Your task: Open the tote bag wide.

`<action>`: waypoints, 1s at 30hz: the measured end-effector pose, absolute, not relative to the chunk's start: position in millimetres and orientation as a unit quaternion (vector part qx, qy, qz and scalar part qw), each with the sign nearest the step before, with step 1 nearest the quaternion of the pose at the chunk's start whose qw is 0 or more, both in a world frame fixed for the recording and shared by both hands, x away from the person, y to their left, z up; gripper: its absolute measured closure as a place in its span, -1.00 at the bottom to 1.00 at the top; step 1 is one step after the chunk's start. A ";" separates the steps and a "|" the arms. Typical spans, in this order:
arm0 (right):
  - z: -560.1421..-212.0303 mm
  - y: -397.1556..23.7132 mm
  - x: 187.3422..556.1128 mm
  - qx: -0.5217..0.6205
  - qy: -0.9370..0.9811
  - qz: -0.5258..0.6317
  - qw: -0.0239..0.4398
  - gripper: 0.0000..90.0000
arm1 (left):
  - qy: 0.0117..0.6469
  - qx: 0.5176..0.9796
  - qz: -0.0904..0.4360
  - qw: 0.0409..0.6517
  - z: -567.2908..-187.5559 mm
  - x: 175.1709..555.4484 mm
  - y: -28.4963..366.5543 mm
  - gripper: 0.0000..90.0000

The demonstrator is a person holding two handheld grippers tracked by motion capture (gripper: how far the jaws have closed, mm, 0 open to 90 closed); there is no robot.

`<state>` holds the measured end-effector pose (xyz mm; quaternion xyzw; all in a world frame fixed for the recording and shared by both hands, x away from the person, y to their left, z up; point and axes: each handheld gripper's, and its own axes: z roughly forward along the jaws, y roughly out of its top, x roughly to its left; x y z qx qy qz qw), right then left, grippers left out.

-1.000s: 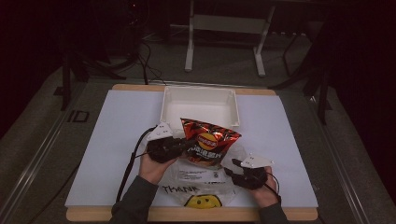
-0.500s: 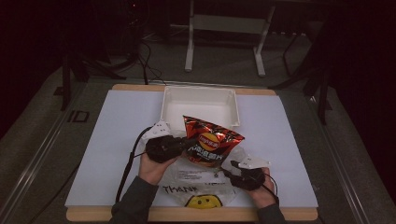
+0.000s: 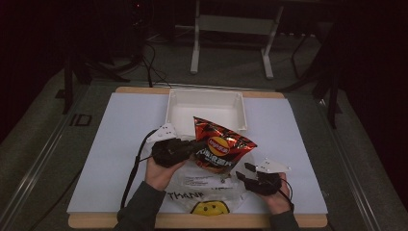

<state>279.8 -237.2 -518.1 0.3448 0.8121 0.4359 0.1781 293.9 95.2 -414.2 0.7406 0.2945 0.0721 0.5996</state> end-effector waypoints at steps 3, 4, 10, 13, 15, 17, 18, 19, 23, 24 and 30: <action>-519.5 -235.7 280.3 0.345 0.814 0.433 0.177 0.08 | 0.294 0.740 0.074 0.601 -412.1 293.0 96.1 0.91; -520.2 -235.1 280.6 0.344 0.814 0.432 0.177 0.08 | 0.295 0.739 0.073 0.602 -411.3 292.7 96.5 0.92; -524.7 -231.2 281.3 0.340 0.822 0.421 0.177 0.08 | 0.295 0.735 0.076 0.606 -406.0 290.3 98.9 0.95; -525.5 -229.7 281.2 0.339 0.824 0.419 0.177 0.08 | 0.294 0.733 0.078 0.609 -402.6 288.8 99.1 0.96; -526.3 -229.0 281.3 0.337 0.825 0.417 0.177 0.08 | 0.292 0.732 0.078 0.611 -400.0 288.1 99.2 0.96; -527.1 -228.2 281.2 0.337 0.826 0.416 0.175 0.08 | 0.291 0.731 0.079 0.612 -397.8 287.9 99.3 0.96; -527.7 -227.9 281.3 0.337 0.827 0.414 0.175 0.08 | 0.291 0.730 0.080 0.613 -396.8 287.9 99.3 0.96; -528.2 -227.5 281.5 0.336 0.828 0.414 0.175 0.08 | 0.291 0.730 0.081 0.613 -395.8 288.0 99.3 0.97; -529.9 -225.8 281.5 0.335 0.830 0.410 0.175 0.08 | 0.291 0.728 0.084 0.615 -392.0 288.3 99.3 0.97; -530.1 -225.5 281.5 0.335 0.830 0.409 0.175 0.08 | 0.290 0.728 0.085 0.615 -391.3 288.7 99.7 0.97; -530.7 -225.2 281.7 0.336 0.830 0.410 0.174 0.08 | 0.294 0.723 0.090 0.618 -387.3 291.6 101.4 0.98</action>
